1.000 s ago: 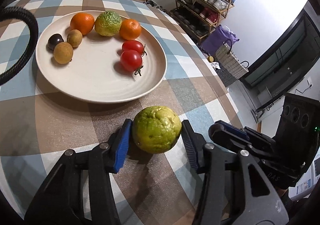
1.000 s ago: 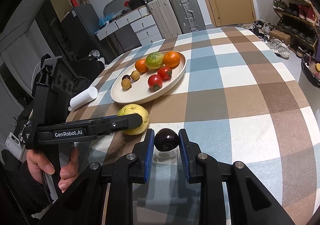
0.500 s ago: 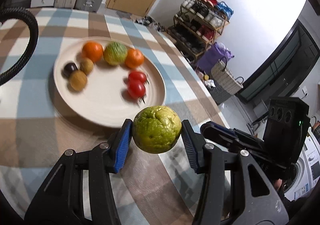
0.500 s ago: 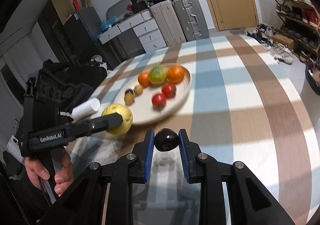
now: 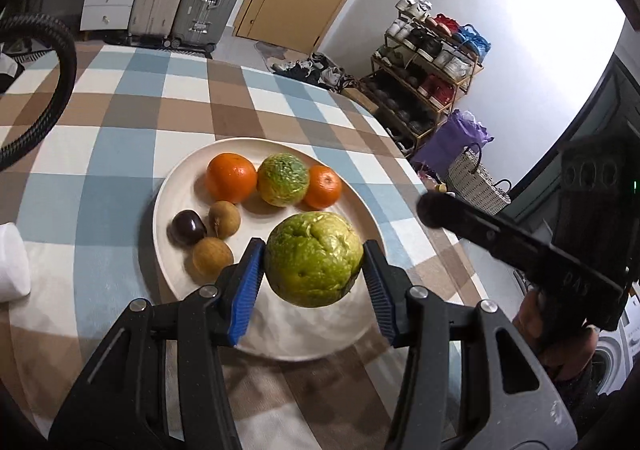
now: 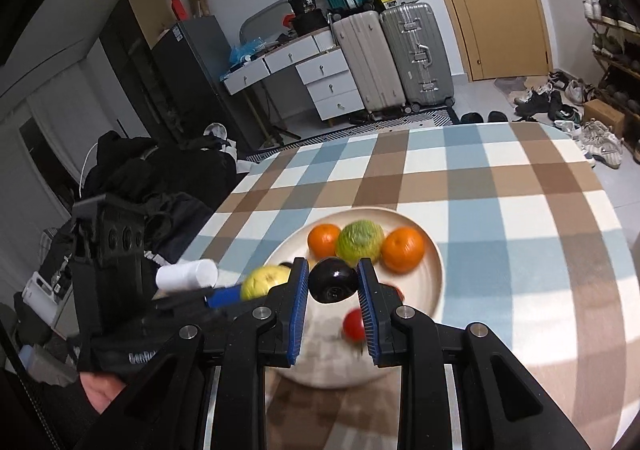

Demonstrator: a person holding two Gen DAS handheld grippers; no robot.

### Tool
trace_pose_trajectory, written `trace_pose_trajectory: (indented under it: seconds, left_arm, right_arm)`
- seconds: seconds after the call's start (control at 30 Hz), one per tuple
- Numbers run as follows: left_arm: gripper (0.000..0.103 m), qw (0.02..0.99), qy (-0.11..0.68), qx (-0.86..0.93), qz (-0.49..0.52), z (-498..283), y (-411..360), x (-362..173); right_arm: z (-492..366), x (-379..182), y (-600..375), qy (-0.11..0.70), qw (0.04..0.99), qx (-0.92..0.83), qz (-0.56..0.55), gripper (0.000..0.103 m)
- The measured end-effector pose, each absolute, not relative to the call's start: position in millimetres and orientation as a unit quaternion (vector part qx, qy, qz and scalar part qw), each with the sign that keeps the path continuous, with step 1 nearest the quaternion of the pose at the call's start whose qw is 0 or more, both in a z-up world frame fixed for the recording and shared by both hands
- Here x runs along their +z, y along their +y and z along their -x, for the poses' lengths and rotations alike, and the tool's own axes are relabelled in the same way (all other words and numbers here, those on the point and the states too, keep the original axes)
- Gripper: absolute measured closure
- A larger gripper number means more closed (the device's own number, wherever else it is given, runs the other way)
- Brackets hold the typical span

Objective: Organize fruits

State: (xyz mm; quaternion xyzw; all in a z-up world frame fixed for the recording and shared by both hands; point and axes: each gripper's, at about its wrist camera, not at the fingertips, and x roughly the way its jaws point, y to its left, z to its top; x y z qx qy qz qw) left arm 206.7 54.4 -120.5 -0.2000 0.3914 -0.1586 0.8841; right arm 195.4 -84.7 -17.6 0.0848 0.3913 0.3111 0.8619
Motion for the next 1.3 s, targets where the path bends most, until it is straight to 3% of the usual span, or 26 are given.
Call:
trace_pose_trajectory:
  seconds: [0.4,0.8,0.9,0.97,1.07,1.13,1.2,1.3]
  left_arm:
    - [0.056,0.872,0.426,-0.158,0.182,-233.2,43.6,-156.1]
    - [0.056,0.874,0.428,-0.155,0.172,-244.1,38.8,-156.6]
    - [0.054,0.877,0.423,-0.151,0.172,-242.4,38.9,-153.5]
    - [0.050,0.880,0.422,-0.141,0.166,-241.4,39.2,-149.8]
    - [0.044,0.883,0.418,-0.137,0.165,-237.6,39.8,-142.9]
    - [0.036,0.886,0.414,-0.131,0.162,-233.6,40.0,-137.4]
    - [0.031,0.892,0.406,-0.123,0.156,-227.0,39.8,-129.7]
    - [0.027,0.901,0.392,-0.114,0.148,-215.9,39.0,-116.3]
  right_arm:
    - [-239.2,-62.7,-57.7,0.443,0.841,0.303,-0.074,0.078]
    - [-245.0,-70.2,-56.4,0.448,0.842,0.293,-0.070,0.077]
    - [-245.2,-69.7,-58.4,0.449,0.841,0.292,-0.078,0.068]
    - [-243.9,-66.3,-61.7,0.443,0.844,0.291,-0.085,0.062]
    - [-236.3,-53.2,-71.2,0.425,0.852,0.289,-0.097,0.060]
    - [-229.7,-43.9,-77.6,0.411,0.860,0.284,-0.100,0.051]
    - [-221.1,-33.7,-85.7,0.395,0.869,0.280,-0.106,0.049]
    - [-205.7,-19.6,-97.6,0.374,0.880,0.270,-0.115,0.040]
